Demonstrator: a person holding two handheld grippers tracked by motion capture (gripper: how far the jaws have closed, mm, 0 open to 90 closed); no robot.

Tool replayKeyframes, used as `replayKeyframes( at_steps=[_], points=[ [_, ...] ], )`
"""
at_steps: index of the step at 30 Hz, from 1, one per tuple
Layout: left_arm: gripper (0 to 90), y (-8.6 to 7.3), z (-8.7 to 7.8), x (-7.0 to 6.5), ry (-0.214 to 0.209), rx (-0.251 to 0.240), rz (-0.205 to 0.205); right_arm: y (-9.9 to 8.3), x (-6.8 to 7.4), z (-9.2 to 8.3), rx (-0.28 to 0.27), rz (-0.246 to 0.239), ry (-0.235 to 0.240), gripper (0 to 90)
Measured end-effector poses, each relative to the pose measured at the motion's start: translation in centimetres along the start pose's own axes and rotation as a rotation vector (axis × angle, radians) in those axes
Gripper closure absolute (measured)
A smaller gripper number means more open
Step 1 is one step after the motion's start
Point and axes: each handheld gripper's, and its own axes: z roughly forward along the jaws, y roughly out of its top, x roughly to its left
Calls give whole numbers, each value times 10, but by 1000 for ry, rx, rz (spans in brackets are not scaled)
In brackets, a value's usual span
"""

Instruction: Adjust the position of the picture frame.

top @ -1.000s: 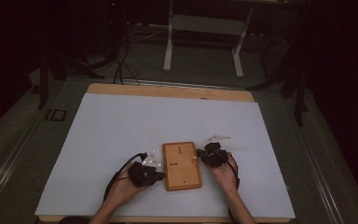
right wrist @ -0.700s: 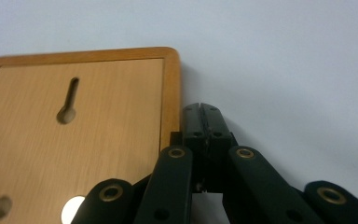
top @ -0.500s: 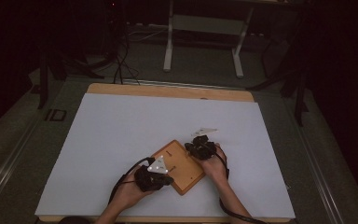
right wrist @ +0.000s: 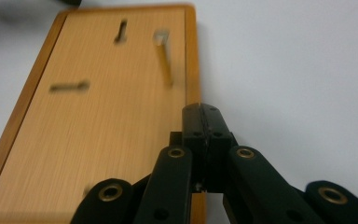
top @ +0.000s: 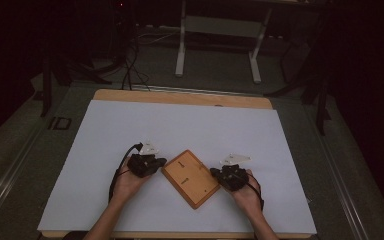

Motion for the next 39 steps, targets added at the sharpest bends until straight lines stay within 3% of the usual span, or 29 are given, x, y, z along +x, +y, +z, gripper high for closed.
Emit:
replayKeyframes(
  at_steps=[4,9,14,23,27,30,35,39],
  points=[
    [886,-3,5,6,-2,18,-18,-13,4,-14,-1,-1,8,900],
    [885,-3,11,3,-15,44,0,-30,10,-30,7,-12,14,900],
    [889,-3,11,3,-28,45,-3,-44,17,-31,60,-49,21,900],
    [900,-3,9,-1,-12,64,13,-38,14,-30,47,-28,14,900],
    [899,-3,9,0,-19,60,8,-44,19,-27,112,-64,7,900],
    [900,-3,7,-2,-4,70,16,-40,19,-24,113,-67,-15,900],
    [900,-8,2,-5,-10,76,-16,-33,6,-17,108,-27,-26,900],
    [900,-14,-5,-13,-29,91,-12,-25,-8,-10,108,-7,-32,900]
  ],
)
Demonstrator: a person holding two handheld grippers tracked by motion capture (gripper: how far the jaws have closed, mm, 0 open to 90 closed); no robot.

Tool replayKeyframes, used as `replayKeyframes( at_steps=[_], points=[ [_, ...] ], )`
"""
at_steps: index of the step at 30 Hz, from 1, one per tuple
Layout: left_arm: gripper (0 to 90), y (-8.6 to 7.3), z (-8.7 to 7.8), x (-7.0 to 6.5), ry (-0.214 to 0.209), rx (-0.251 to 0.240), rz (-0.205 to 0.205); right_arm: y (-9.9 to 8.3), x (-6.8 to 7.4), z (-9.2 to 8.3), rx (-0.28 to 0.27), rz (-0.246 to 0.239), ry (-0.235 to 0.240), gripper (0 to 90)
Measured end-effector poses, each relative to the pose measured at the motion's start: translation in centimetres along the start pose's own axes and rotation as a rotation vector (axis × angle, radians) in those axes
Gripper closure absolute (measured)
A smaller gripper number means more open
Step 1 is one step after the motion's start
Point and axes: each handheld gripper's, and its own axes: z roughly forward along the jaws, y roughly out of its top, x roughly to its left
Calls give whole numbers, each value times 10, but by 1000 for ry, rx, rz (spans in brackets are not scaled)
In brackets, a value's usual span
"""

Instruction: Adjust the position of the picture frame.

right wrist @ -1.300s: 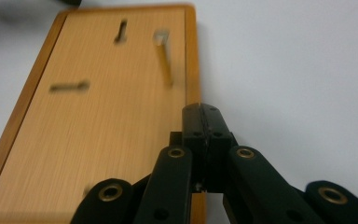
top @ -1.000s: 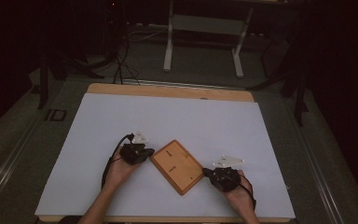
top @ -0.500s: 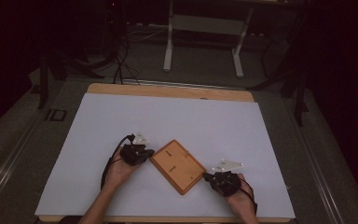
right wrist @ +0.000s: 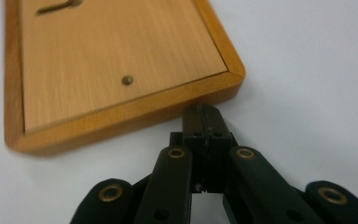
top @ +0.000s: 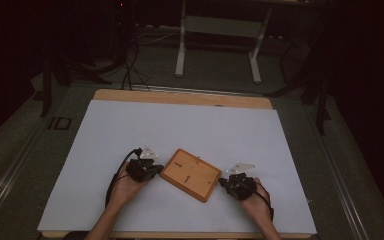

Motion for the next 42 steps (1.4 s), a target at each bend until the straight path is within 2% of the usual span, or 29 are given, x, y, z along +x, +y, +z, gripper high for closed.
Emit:
replayKeyframes(
  at_steps=[5,10,15,23,25,33,35,38,42],
  points=[
    [900,-6,-6,-13,-17,24,39,8,-13,7,-1,21,-5,900],
    [900,-12,-10,-23,-45,26,43,15,-22,15,-18,43,-6,900],
    [900,-16,-11,-26,-50,41,46,19,-26,20,-38,53,19,900],
    [900,-17,-12,-26,-53,43,51,21,-26,24,-58,60,25,900],
    [898,-17,-12,-26,-47,42,61,20,-25,24,-66,61,17,900],
    [876,-16,-10,-23,-33,27,54,15,-22,21,-79,60,22,900],
    [861,-15,-10,-22,-11,11,54,13,-21,19,-77,54,27,899],
    [851,-15,-11,-21,-4,2,47,12,-20,19,-80,51,24,899],
    [839,-14,-14,-15,28,-34,21,11,-20,19,-84,50,22,899]
  ],
)
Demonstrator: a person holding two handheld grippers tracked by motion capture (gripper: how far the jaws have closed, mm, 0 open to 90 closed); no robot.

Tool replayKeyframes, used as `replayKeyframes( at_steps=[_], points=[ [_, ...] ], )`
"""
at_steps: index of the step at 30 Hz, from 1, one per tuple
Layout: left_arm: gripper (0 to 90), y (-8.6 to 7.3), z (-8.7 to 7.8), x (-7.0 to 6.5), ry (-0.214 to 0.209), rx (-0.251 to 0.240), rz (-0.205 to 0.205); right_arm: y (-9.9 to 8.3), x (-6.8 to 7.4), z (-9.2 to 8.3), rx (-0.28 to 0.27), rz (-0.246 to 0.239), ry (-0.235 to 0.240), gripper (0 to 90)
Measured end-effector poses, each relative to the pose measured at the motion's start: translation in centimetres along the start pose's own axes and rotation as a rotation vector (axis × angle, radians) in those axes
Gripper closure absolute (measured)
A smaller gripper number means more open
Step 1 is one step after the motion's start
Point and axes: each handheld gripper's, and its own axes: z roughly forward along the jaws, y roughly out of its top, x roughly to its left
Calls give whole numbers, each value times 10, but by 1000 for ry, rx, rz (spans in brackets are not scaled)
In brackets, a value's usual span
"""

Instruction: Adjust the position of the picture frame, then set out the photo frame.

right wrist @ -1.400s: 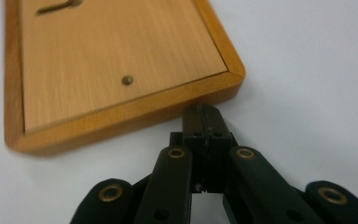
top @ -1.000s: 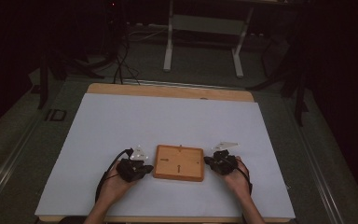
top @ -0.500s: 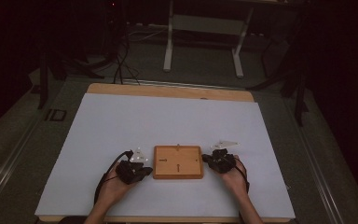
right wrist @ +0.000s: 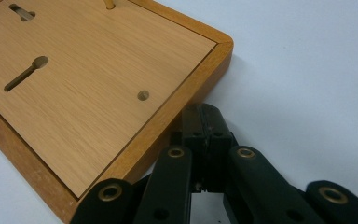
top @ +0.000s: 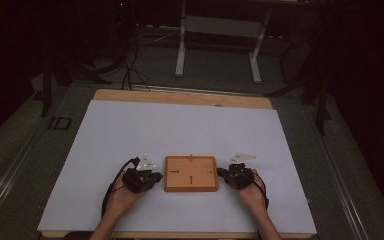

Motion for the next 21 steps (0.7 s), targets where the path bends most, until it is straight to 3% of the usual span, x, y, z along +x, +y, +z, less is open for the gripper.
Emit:
replayKeyframes(
  at_steps=[7,14,21],
  points=[
    [784,2,-8,4,31,-78,-15,-1,1,-1,-6,-10,-4,895],
    [695,7,-9,2,5,-112,-19,-1,-2,-7,-35,0,-6,858],
    [650,23,-5,-5,-22,-134,6,-1,-1,-22,-92,-8,2,805]
  ],
)
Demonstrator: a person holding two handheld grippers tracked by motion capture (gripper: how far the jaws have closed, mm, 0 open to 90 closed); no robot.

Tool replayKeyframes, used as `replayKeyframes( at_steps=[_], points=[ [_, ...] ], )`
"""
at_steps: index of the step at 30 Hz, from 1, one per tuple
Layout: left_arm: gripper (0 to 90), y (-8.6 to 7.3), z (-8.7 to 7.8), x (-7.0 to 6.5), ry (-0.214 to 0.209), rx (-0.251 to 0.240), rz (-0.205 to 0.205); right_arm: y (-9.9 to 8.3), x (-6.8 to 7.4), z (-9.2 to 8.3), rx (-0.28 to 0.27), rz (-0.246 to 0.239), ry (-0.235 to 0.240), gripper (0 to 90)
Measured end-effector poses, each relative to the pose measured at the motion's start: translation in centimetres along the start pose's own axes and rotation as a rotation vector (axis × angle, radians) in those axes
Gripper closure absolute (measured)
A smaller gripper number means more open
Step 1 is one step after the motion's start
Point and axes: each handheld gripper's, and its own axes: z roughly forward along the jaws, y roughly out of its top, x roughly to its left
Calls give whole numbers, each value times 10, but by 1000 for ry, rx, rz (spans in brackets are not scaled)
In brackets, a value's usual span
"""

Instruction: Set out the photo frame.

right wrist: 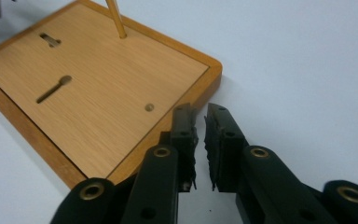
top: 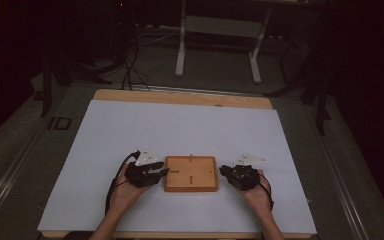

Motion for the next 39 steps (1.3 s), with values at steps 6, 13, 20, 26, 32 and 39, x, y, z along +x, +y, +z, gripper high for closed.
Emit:
replayKeyframes(
  at_steps=[6,13,20,26,32,39],
  points=[
    [643,10,9,-3,-14,8,32,1,5,-6,-24,-14,-2,773],
    [643,23,21,-8,-52,-5,66,0,8,-10,-44,-12,-7,733],
    [643,37,35,-10,-84,-18,85,-2,10,-12,-56,-16,-5,718],
    [660,44,50,-9,-87,-9,94,-2,11,-12,-55,-20,-3,707],
    [678,46,70,-5,-87,0,76,-3,10,-12,-56,-19,-2,703],
    [772,47,83,-1,-112,-8,50,-3,9,-12,-55,-14,-1,701]
  ],
)
